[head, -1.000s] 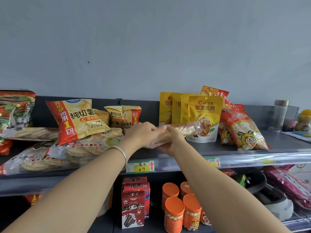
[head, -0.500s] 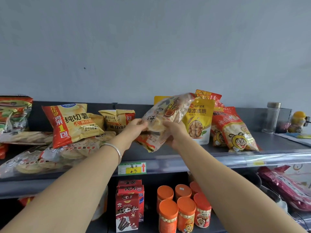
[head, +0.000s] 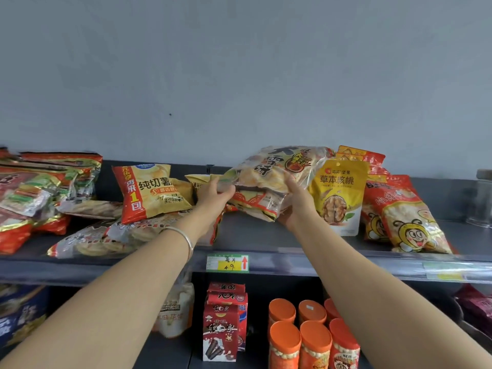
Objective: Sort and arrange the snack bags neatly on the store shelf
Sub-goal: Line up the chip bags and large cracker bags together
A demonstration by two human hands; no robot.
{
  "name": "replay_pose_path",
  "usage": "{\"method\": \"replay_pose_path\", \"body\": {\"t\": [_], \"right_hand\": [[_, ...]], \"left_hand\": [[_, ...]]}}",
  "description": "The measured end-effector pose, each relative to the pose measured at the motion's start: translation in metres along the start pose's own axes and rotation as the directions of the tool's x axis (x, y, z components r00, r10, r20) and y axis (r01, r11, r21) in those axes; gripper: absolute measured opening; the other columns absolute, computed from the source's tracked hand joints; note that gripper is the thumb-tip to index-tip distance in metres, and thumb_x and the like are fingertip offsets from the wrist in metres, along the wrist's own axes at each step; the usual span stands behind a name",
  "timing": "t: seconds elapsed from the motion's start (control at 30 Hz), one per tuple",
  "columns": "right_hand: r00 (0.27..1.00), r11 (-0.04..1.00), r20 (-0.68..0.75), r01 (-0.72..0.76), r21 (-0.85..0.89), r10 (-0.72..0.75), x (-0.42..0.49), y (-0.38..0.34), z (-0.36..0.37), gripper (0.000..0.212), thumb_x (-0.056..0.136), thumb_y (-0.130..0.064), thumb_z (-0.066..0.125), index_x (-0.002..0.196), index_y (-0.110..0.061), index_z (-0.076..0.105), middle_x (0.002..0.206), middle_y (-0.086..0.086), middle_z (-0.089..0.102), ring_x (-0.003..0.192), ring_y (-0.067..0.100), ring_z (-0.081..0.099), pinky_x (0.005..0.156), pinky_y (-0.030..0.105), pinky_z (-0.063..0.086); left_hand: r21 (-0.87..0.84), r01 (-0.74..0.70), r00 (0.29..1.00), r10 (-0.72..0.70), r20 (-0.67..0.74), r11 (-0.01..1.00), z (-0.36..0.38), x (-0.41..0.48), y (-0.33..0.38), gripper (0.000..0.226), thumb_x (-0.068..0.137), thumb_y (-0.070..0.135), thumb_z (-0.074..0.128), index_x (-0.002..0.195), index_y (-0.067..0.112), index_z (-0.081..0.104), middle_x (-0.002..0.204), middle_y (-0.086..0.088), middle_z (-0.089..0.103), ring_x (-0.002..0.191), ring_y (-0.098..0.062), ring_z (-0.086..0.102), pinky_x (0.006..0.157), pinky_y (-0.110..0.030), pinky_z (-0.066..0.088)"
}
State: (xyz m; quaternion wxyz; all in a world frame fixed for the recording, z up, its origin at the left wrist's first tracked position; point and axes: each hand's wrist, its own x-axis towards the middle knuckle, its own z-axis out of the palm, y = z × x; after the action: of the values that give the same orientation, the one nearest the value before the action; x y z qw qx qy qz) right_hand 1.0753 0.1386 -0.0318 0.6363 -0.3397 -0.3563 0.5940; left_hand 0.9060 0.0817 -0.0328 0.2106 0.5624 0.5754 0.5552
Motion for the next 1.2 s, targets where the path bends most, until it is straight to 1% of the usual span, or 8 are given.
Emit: {"method": "replay_pose_path", "body": {"t": [0.1, 0.27, 0.43, 0.67, 0.77, 0.93, 1.1, 1.2], "right_hand": [[0.992, 1.0, 0.125, -0.016, 0.005, 0.015, -0.012, 0.013, 0.022, 0.049, 0.08, -0.038, 0.074, 0.122, -0.019, 0.058, 0.105, 0.009, 0.072, 0.096, 0.033, 0.07, 0.088, 0.055, 0.053], [0.96, 1.0, 0.279, -0.002, -0.016, 0.006, -0.02, 0.038, 0.074, 0.034, 0.089, -0.033, 0.066, 0.12, -0.022, 0.057, 0.111, 0.009, 0.071, 0.101, 0.033, 0.068, 0.092, 0.057, 0.05], [0.925, 0.996, 0.376, -0.019, -0.088, 0.051, -0.03, 0.062, 0.136, 0.078, 0.061, -0.054, 0.078, 0.129, -0.028, 0.05, 0.121, 0.005, 0.066, 0.111, 0.034, 0.062, 0.095, 0.06, 0.046], [0.838, 0.984, 0.545, 0.092, -0.154, 0.007, -0.044, 0.11, 0.222, 0.047, 0.083, -0.044, 0.069, 0.121, -0.019, 0.06, 0.112, 0.007, 0.071, 0.105, 0.029, 0.066, 0.098, 0.051, 0.049], [0.832, 0.979, 0.554, 0.114, -0.166, -0.003, -0.056, 0.128, 0.257, 0.037, 0.091, -0.034, 0.062, 0.121, -0.012, 0.057, 0.107, 0.011, 0.072, 0.096, 0.027, 0.071, 0.089, 0.047, 0.055], [0.84, 0.973, 0.541, 0.154, -0.173, -0.037, -0.07, 0.153, 0.299, 0.036, 0.093, -0.03, 0.06, 0.123, -0.011, 0.057, 0.102, 0.009, 0.073, 0.088, 0.024, 0.072, 0.077, 0.039, 0.059], [0.856, 0.959, 0.514, 0.192, -0.207, -0.061, -0.073, 0.172, 0.32, 0.024, 0.092, -0.036, 0.06, 0.112, -0.022, 0.06, 0.105, 0.008, 0.072, 0.095, 0.026, 0.071, 0.086, 0.048, 0.056], [0.875, 0.952, 0.483, 0.164, -0.258, -0.02, -0.068, 0.178, 0.326, 0.033, 0.092, -0.038, 0.06, 0.118, -0.017, 0.058, 0.106, 0.01, 0.072, 0.095, 0.028, 0.071, 0.086, 0.051, 0.056]], "left_hand": [[-0.029, 0.072, 0.992, -0.075, -0.104, 0.997, -0.029, 0.0, -0.01, 0.066, 0.094, 0.04, 0.052, 0.149, 0.027, 0.019, 0.154, -0.008, 0.02, 0.138, -0.028, 0.029, 0.108, -0.044, 0.033], [0.082, 0.127, 0.977, -0.11, -0.184, 0.988, -0.08, 0.001, -0.031, 0.063, 0.094, 0.042, 0.051, 0.148, 0.024, 0.025, 0.149, -0.009, 0.034, 0.134, -0.029, 0.038, 0.106, -0.042, 0.037], [0.358, 0.161, 0.947, -0.041, -0.32, 0.92, -0.143, 0.0, -0.049, 0.064, 0.091, 0.059, 0.038, 0.146, 0.027, 0.029, 0.146, -0.011, 0.037, 0.133, -0.034, 0.037, 0.106, -0.051, 0.036], [0.178, 0.132, 0.934, -0.062, -0.352, 0.975, -0.236, 0.009, -0.083, 0.069, 0.089, 0.059, 0.044, 0.148, 0.032, 0.022, 0.152, -0.008, 0.028, 0.138, -0.031, 0.031, 0.11, -0.053, 0.03], [0.129, 0.136, 0.943, -0.089, -0.321, 0.982, -0.273, 0.014, -0.1, 0.081, 0.079, 0.068, 0.047, 0.148, 0.035, 0.02, 0.154, -0.005, 0.027, 0.139, -0.031, 0.029, 0.11, -0.055, 0.029], [0.091, 0.146, 0.957, -0.117, -0.266, 0.985, -0.308, 0.023, -0.122, 0.077, 0.087, 0.06, 0.048, 0.15, 0.033, 0.013, 0.156, -0.005, 0.021, 0.142, -0.03, 0.024, 0.113, -0.052, 0.025], [0.05, 0.106, 0.97, -0.092, -0.224, 0.993, -0.324, 0.042, -0.147, 0.074, 0.09, 0.054, 0.049, 0.151, 0.03, 0.015, 0.157, -0.004, 0.02, 0.143, -0.026, 0.022, 0.114, -0.048, 0.025], [-0.032, 0.095, 0.972, -0.1, -0.215, 0.995, -0.333, 0.049, -0.163, 0.08, 0.084, 0.058, 0.055, 0.149, 0.029, 0.019, 0.153, -0.002, 0.029, 0.139, -0.025, 0.029, 0.112, -0.047, 0.028]]}}
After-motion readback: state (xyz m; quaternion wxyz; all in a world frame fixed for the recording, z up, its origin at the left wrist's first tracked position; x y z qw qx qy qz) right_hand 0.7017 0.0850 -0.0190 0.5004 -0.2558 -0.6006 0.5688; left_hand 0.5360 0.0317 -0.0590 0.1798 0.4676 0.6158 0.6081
